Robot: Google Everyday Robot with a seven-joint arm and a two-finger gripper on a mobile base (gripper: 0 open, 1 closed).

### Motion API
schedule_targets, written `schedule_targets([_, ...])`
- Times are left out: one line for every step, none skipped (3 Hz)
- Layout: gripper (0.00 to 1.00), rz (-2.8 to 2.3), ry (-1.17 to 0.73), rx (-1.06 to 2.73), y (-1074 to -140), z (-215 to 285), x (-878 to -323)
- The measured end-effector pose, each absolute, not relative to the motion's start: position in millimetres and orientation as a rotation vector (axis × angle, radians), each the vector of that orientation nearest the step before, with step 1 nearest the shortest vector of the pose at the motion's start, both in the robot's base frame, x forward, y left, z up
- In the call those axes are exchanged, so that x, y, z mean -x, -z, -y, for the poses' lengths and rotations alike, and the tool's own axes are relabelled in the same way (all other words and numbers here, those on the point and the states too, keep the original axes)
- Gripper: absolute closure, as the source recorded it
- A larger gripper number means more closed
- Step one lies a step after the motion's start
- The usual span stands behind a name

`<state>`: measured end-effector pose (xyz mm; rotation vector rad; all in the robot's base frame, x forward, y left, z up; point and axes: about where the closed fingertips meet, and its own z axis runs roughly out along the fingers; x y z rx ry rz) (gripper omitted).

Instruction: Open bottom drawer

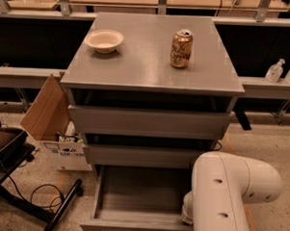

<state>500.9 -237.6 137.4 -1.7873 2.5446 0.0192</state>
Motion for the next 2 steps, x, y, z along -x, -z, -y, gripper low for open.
schedule_targets([0.75, -2.546, -0.022, 1.788, -136.3, 237.5, -499.6])
schedule_targets([0.52, -2.547, -0.024, 1.79, -135.1, 237.2, -498.0])
